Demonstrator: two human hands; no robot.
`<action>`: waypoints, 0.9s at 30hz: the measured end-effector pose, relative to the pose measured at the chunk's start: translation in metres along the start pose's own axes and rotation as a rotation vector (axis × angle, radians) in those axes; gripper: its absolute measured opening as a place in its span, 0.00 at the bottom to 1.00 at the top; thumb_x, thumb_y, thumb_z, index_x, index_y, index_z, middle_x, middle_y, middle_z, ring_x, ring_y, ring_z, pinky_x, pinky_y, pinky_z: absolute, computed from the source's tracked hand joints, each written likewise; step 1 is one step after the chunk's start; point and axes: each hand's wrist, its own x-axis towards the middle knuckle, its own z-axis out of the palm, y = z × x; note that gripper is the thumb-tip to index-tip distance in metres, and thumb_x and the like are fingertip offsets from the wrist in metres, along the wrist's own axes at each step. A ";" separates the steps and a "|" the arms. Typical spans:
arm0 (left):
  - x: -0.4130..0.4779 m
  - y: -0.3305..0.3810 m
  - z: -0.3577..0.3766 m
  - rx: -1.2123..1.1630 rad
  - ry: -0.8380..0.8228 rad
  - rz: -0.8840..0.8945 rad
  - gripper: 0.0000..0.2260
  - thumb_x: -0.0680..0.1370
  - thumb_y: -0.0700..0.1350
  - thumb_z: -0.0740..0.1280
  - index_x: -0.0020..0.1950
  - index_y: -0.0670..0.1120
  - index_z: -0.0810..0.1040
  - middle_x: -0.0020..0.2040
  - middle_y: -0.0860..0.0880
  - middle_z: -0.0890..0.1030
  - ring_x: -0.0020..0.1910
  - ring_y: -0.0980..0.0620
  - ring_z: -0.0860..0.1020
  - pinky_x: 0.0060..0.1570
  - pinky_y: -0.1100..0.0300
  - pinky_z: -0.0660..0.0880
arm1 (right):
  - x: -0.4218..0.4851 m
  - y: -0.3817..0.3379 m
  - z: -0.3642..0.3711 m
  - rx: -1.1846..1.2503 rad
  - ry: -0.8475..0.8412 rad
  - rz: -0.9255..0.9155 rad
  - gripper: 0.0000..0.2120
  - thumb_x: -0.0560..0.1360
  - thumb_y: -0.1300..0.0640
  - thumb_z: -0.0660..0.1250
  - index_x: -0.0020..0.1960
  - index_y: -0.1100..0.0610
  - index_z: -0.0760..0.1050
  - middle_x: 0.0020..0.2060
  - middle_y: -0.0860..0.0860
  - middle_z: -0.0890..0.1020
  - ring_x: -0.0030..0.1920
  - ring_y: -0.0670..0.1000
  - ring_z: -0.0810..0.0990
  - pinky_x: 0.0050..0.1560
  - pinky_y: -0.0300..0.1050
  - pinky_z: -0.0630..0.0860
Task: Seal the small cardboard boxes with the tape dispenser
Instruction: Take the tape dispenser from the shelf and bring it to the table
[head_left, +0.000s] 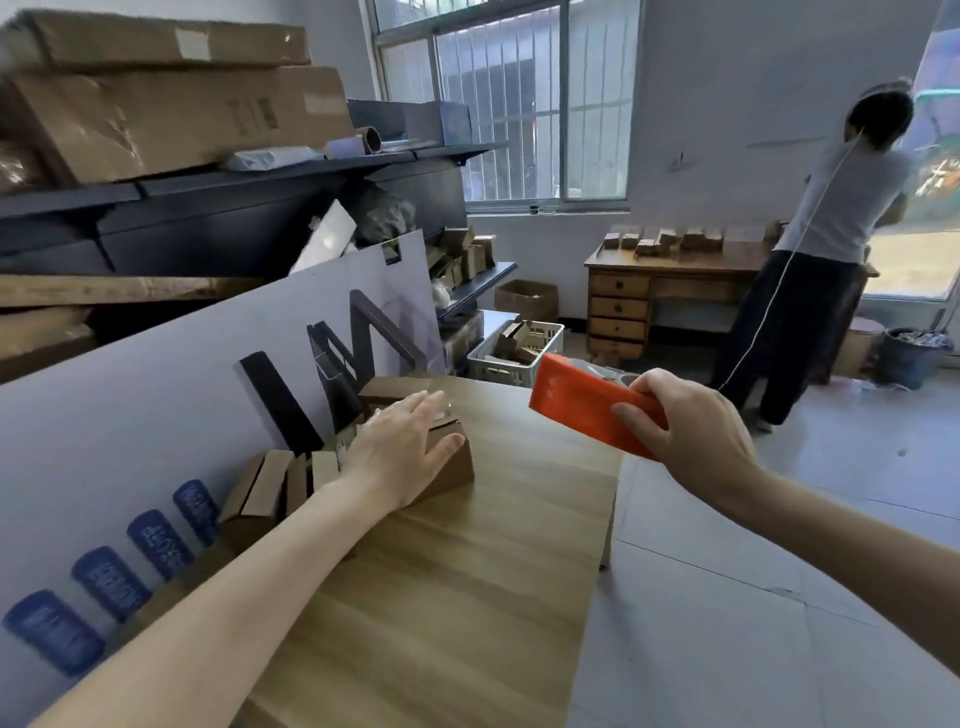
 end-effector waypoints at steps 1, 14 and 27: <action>0.008 0.013 0.004 0.007 0.000 -0.019 0.29 0.79 0.62 0.56 0.77 0.51 0.58 0.76 0.50 0.63 0.75 0.50 0.61 0.72 0.48 0.60 | 0.005 0.016 -0.001 0.013 -0.002 -0.013 0.12 0.77 0.47 0.67 0.52 0.55 0.77 0.45 0.50 0.83 0.40 0.49 0.77 0.41 0.46 0.76; 0.064 0.097 0.026 0.112 -0.032 -0.249 0.29 0.80 0.62 0.55 0.77 0.51 0.58 0.76 0.51 0.62 0.75 0.52 0.60 0.72 0.50 0.60 | 0.077 0.155 0.004 0.173 -0.080 -0.117 0.09 0.75 0.51 0.70 0.50 0.56 0.79 0.39 0.48 0.79 0.35 0.49 0.73 0.35 0.34 0.64; 0.102 0.049 0.064 0.148 -0.013 -0.427 0.28 0.80 0.62 0.56 0.77 0.50 0.59 0.75 0.51 0.64 0.74 0.52 0.61 0.71 0.46 0.62 | 0.162 0.174 0.105 0.256 -0.159 -0.209 0.09 0.75 0.51 0.69 0.49 0.56 0.79 0.39 0.52 0.83 0.36 0.50 0.73 0.40 0.44 0.68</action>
